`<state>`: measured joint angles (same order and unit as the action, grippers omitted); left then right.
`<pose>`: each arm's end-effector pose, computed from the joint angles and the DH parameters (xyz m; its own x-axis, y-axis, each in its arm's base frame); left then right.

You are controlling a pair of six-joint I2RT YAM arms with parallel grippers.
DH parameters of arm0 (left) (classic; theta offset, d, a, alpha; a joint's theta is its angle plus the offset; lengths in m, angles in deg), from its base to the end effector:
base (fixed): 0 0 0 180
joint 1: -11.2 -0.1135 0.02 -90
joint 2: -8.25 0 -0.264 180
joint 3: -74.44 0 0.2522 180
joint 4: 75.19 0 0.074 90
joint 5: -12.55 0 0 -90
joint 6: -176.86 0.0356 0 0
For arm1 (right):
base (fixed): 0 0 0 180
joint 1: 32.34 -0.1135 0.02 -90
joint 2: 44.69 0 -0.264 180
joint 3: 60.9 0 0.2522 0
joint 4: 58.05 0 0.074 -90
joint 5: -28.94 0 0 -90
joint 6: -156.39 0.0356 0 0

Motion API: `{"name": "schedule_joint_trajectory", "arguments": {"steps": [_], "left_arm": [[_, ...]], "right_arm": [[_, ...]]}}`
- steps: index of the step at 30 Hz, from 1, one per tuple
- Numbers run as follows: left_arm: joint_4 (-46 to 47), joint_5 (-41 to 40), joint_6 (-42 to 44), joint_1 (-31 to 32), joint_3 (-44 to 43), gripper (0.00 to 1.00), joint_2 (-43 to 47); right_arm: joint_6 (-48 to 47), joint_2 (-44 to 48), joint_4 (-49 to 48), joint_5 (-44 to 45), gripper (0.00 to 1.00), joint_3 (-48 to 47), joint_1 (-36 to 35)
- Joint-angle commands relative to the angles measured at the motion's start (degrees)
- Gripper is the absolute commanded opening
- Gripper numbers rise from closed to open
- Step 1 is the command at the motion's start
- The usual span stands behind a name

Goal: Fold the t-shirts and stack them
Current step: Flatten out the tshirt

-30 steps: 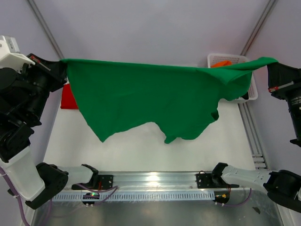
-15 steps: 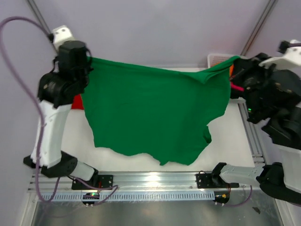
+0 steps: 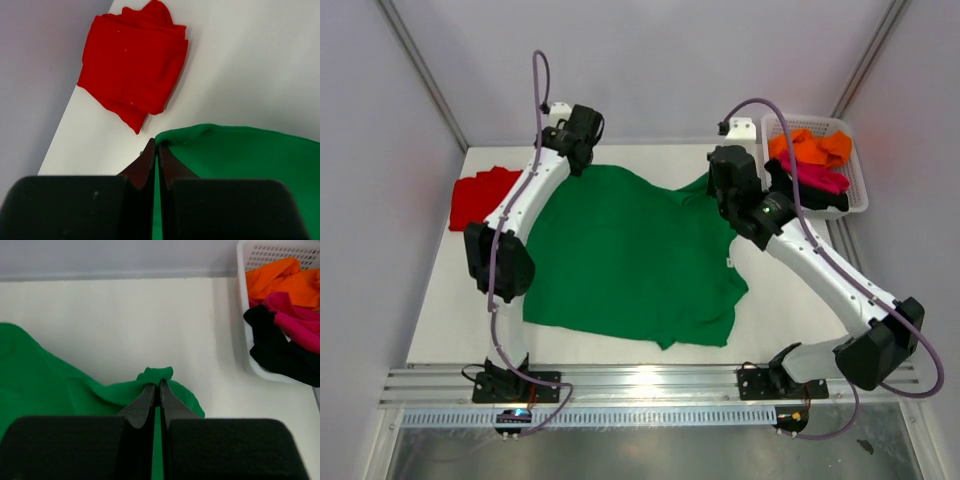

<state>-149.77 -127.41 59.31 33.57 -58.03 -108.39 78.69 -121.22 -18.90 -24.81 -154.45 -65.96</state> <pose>0.4092 -0.1389 0.3354 -0.6443 -0.0566 -0.7627 -0.4742 0.8120 0.3404 0.2571 0.1457 0.4054 -0.3044 0.0039 -0.9525 0.0762 0.9969 -0.0203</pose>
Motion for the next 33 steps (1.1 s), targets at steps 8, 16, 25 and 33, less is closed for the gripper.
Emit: {"name": "schedule_joint_trajectory", "arguments": {"steps": [8, 16, 25, 33], "left_arm": [[6.33, -2.09, -2.68, -2.24, -3.89, 0.38, -3.68], [2.72, -1.29, -4.71, -2.24, -0.55, 0.99, -4.04], [0.00, 1.52, -6.64, -1.11, 3.84, 0.99, 2.45], [-2.64, 1.00, -6.55, 4.78, 8.41, 0.99, 5.37]], "right_arm": [[1.32, -5.29, -15.46, -5.05, 0.21, 8.15, 0.14], [2.65, -3.63, -16.07, -2.68, 0.47, 15.71, -0.91], [10.19, 1.83, -3.88, -10.13, 0.47, 18.36, -2.76], [20.66, -0.11, 11.52, -20.34, 0.46, 18.70, -6.36]]}}
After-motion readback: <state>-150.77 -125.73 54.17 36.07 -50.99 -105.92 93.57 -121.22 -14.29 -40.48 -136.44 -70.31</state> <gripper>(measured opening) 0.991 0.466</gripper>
